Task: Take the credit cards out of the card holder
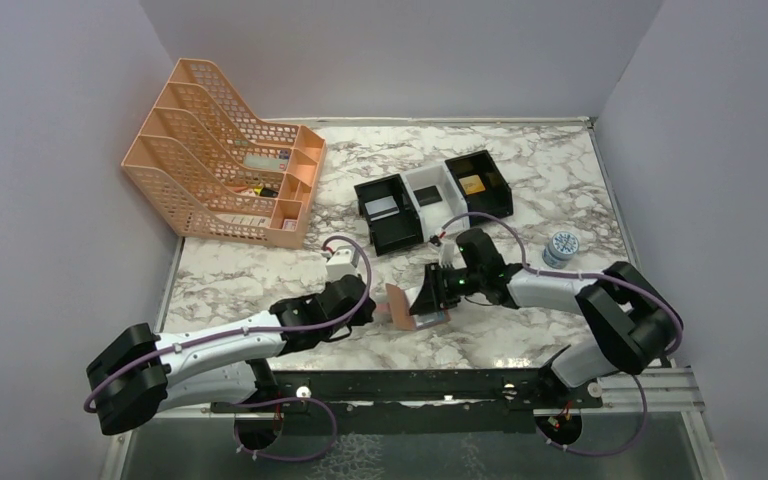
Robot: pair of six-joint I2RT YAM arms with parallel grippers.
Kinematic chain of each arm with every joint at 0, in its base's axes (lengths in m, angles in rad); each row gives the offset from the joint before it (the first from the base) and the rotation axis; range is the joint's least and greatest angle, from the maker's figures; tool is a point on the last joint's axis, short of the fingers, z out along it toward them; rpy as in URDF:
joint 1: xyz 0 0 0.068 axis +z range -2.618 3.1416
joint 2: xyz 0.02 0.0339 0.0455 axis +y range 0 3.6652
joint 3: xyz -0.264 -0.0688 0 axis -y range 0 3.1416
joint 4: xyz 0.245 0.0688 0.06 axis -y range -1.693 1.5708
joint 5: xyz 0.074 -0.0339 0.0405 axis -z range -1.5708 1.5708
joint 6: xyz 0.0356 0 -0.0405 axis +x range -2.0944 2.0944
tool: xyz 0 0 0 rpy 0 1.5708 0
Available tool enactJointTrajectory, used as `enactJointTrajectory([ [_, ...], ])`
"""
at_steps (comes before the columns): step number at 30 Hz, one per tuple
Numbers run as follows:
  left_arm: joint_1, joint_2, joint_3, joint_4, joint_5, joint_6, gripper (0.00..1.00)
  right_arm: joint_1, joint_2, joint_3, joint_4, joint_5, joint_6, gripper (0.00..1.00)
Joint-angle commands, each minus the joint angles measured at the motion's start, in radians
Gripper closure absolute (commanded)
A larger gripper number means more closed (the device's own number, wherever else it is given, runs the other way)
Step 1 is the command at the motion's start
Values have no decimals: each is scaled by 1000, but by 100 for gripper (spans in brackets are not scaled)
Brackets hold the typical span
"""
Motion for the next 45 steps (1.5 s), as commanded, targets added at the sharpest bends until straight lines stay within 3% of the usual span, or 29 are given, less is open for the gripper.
enactJointTrajectory([
  [1,8,-40,-32,32,7,-59,95,33,62,65,35,27,-25,70],
  [3,9,-64,-46,27,6,-77,82,38,76,64,34,65,-13,70],
  [6,10,-109,-69,16,19,-115,41,40,97,67,6,113,-13,70],
  [9,10,-155,-110,33,68,-170,21,41,126,71,-8,125,-11,70],
  [17,10,-351,-234,143,187,-309,9,41,150,55,19,130,17,70],
  [21,10,-336,-242,218,236,-319,4,42,155,56,25,129,22,69],
  [25,10,-188,-192,237,257,-289,7,42,157,56,30,128,27,69],
  [29,9,-79,-154,252,216,-242,21,43,151,44,35,133,35,69],
  [33,10,-23,-166,385,176,-222,36,43,147,34,42,124,38,69],
  [37,10,61,-116,393,185,-183,46,43,141,35,33,125,35,69],
  [42,10,90,-111,357,151,-196,76,43,64,56,-14,147,27,68],
  [45,13,65,-130,343,119,-206,87,43,-25,75,-90,219,15,64],
])
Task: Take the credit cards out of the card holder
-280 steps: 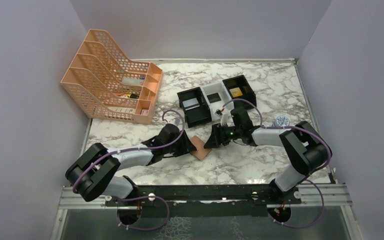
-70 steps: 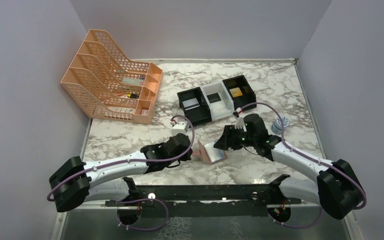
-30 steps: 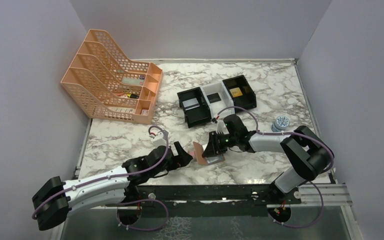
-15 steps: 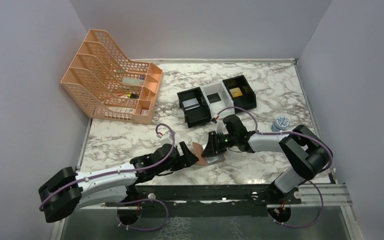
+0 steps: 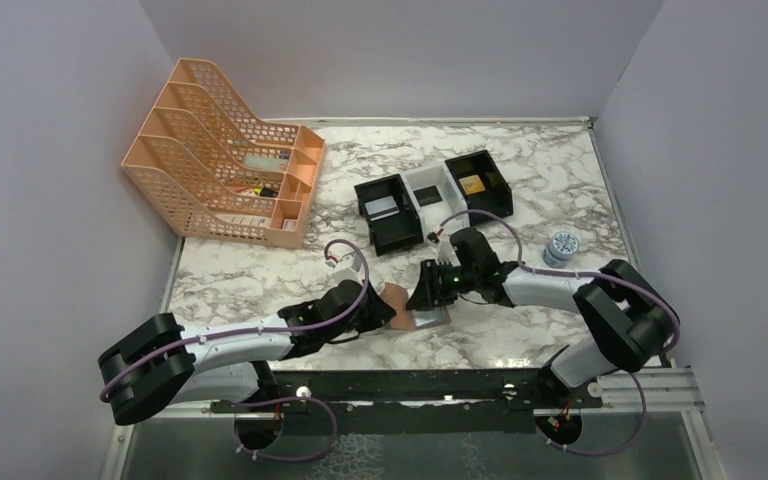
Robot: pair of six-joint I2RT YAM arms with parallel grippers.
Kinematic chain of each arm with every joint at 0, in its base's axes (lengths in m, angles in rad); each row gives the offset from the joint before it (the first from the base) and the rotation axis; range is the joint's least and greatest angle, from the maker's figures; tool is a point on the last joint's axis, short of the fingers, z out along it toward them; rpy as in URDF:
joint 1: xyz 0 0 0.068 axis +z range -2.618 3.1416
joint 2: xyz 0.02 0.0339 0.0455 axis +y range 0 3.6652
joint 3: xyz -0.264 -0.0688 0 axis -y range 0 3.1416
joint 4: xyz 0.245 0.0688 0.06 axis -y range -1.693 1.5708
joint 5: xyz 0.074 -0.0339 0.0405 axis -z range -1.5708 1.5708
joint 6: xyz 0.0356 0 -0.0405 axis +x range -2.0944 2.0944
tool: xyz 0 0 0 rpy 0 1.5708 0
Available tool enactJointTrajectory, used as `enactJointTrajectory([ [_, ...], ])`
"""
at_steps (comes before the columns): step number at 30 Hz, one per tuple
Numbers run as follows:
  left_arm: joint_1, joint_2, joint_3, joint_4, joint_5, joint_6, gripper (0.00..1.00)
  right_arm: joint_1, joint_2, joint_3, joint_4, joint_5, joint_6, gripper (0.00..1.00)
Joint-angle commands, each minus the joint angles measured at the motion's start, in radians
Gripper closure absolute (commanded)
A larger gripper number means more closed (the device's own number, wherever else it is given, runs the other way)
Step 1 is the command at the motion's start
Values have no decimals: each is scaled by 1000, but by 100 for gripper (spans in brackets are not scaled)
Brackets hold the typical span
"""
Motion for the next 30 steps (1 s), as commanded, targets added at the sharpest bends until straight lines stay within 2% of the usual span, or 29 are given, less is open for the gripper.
enactJointTrajectory([
  [1,8,-33,-13,-2,-75,1,90,1,-125,23,-123,159,-35,62],
  [4,8,-35,-12,-7,-81,19,97,0,-186,32,-189,259,-51,57],
  [8,9,-24,8,-33,-82,39,99,-1,-220,29,-242,339,-62,53],
  [18,9,22,19,-40,-65,53,100,0,-142,7,-190,218,-41,52],
  [30,9,55,36,-87,-78,58,100,0,-145,-7,-227,250,-23,52],
])
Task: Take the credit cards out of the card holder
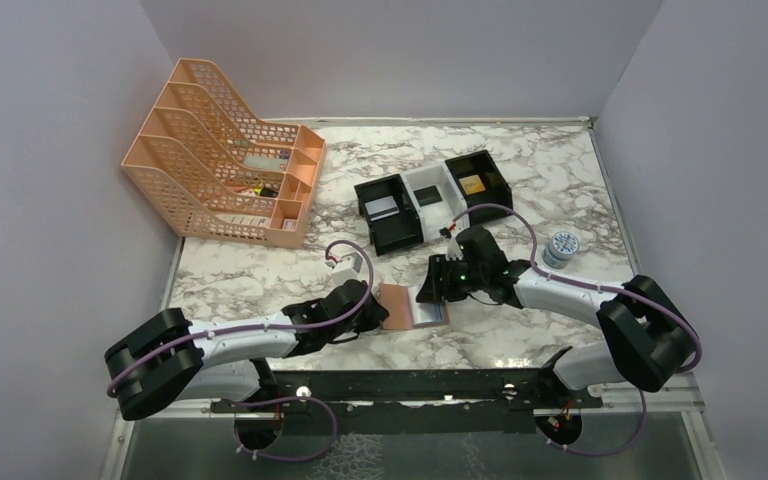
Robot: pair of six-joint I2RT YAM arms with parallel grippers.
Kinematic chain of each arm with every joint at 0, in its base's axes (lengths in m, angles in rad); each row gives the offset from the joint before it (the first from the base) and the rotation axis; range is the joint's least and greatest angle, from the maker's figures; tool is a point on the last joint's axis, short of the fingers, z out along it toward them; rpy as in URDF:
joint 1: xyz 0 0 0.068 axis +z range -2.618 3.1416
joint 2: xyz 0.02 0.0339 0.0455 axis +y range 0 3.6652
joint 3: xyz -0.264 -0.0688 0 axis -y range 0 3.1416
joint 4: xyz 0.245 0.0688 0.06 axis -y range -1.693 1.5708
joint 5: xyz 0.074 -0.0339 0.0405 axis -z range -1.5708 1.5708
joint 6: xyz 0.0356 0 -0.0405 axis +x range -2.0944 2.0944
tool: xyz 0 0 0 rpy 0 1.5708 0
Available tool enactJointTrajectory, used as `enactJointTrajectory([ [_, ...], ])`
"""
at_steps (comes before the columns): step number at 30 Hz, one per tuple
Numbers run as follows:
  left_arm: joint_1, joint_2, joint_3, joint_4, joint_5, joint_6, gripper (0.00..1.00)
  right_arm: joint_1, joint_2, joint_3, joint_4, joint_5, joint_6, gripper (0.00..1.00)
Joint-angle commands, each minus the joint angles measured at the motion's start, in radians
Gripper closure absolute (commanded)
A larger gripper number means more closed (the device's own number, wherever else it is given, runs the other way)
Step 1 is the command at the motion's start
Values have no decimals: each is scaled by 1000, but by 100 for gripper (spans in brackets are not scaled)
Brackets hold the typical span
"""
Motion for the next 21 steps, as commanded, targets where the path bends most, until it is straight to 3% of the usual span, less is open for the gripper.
enactJointTrajectory([
  [1,2,16,25,-34,-24,18,100,1,0,-21,-33,7,7,52],
  [15,2,59,36,-33,-16,22,100,1,-65,-36,-71,34,12,52],
  [21,2,73,39,-23,-5,28,100,1,-17,-56,-22,-43,14,55],
])
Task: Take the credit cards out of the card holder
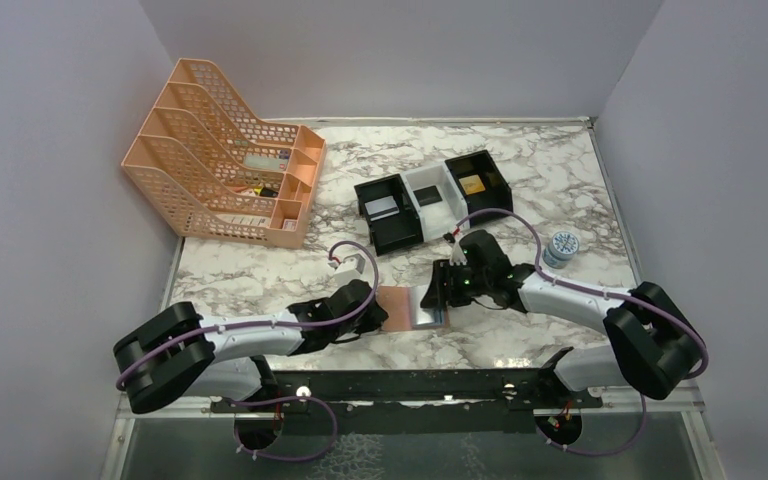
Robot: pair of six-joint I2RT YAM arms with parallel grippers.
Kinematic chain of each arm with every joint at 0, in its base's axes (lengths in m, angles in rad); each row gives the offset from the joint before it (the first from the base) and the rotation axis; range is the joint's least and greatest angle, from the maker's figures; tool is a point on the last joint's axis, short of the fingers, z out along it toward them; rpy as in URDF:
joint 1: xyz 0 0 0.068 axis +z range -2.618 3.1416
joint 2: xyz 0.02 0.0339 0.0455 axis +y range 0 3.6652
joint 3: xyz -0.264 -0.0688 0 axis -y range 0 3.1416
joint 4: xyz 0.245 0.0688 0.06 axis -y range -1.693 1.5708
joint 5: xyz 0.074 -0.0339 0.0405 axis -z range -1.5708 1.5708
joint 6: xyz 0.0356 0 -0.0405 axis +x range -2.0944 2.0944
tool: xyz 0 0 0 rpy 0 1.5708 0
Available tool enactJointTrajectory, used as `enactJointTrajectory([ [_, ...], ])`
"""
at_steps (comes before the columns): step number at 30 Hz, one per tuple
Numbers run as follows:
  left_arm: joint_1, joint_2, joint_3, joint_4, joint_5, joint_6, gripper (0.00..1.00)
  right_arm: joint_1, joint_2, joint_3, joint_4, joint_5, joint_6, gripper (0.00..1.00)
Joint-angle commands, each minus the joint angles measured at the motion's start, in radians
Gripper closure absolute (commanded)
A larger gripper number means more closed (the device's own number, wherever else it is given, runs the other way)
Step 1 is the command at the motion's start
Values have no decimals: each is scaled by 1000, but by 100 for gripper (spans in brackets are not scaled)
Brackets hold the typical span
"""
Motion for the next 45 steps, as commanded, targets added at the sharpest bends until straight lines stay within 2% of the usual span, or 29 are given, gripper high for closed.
enactJointTrajectory([
  [1,2,22,25,-10,4,21,100,1,28,-25,31,-55,7,55],
  [5,2,54,33,1,24,25,100,1,-7,-24,56,-79,13,55],
  [10,2,77,44,13,36,32,100,1,-22,21,-11,-51,-10,55],
  [17,2,86,53,10,36,38,100,1,-25,50,-42,-89,-38,51],
  [26,2,98,52,30,44,41,100,1,21,56,96,-304,-13,48],
  [30,2,93,48,36,45,41,100,2,70,67,151,-347,9,46],
  [37,2,56,33,19,36,29,89,7,179,86,261,-459,30,44],
  [40,2,45,24,17,33,23,87,10,189,70,330,-466,69,40],
  [45,2,8,13,-16,14,10,79,11,263,105,246,-402,36,37],
])
